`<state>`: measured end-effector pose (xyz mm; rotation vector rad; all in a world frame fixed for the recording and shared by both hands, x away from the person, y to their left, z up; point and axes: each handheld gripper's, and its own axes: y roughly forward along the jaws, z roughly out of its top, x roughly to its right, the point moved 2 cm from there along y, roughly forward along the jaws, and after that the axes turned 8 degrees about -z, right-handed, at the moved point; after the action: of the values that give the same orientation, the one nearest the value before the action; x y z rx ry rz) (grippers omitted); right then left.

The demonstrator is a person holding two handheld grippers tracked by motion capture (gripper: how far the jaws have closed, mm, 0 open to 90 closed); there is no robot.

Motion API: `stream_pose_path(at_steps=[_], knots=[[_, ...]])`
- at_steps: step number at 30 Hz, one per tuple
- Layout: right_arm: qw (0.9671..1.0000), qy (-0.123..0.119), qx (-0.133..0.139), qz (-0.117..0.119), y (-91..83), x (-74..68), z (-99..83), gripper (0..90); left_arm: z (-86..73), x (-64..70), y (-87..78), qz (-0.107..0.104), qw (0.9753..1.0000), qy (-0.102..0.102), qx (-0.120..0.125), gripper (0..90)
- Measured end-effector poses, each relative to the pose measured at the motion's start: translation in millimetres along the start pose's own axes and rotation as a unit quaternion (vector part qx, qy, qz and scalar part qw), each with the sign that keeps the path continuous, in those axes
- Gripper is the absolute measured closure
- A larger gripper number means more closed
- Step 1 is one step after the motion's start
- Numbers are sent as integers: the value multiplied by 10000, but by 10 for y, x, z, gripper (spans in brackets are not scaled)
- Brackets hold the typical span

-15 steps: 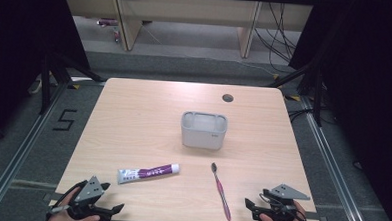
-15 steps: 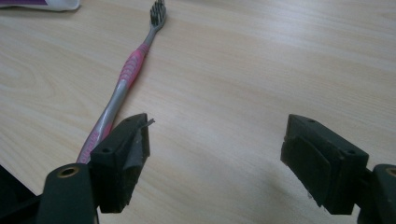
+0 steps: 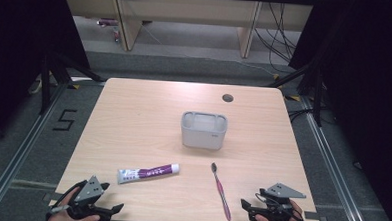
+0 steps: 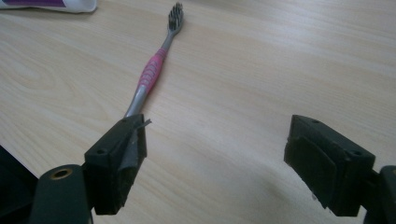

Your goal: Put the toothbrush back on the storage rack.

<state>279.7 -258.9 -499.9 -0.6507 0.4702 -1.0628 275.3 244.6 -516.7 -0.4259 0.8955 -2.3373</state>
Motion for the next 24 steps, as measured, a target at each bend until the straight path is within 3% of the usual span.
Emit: stream_pose_path(at_steps=[3, 4, 7, 8, 9, 10, 11, 13, 14, 16, 19, 20, 24], knots=[[9999, 91, -76, 33, 10, -59, 23, 239, 1, -2, -4, -30, 10000, 14, -23, 154], [9999, -144, -30, 45, 16, -37, 40, 243, 0, -1, -1, -21, 10000, 7, -2, 154], [9998, -110, -104, 103, 32, -84, 63, 260, 2, 20, 3, -80, 9999, -71, 55, 154], [9996, -256, -104, 69, 33, -76, 75, 265, 0, 5, 2, -47, 10000, -6, 14, 154], [9995, -239, -107, 187, 47, -90, 86, 270, 1, 7, -1, -24, 10000, -7, -13, 154], [9995, -243, -103, 144, 50, -98, 90, 273, 0, 7, 0, -36, 10000, -9, -10, 154], [9989, -437, -114, 92, 50, -97, 117, 283, 1, 8, -4, -39, 10000, -2, -19, 154], [9992, -327, -189, 91, 39, -123, 124, 289, 2, 10, -3, -58, 10000, -16, -5, 154], [9985, -497, -117, 210, 69, -113, 133, 292, 1, 5, -1, -43, 10000, -8, -22, 154], [9991, -283, -261, 150, 65, -152, 140, 292, 2, 8, -2, -63, 10000, -17, -4, 154], [9990, -279, -291, 210, 74, -167, 150, 292, 5, 10, -2, -63, 10000, -17, 12, 154], [9985, -416, -268, 252, 90, -151, 160, 292, 6, 18, 2, -86, 9999, -58, 53, 154], [9984, -450, -259, 203, 101, -159, 182, 301, 6, 10, 4, -103, 9999, 2, 1, 154]])
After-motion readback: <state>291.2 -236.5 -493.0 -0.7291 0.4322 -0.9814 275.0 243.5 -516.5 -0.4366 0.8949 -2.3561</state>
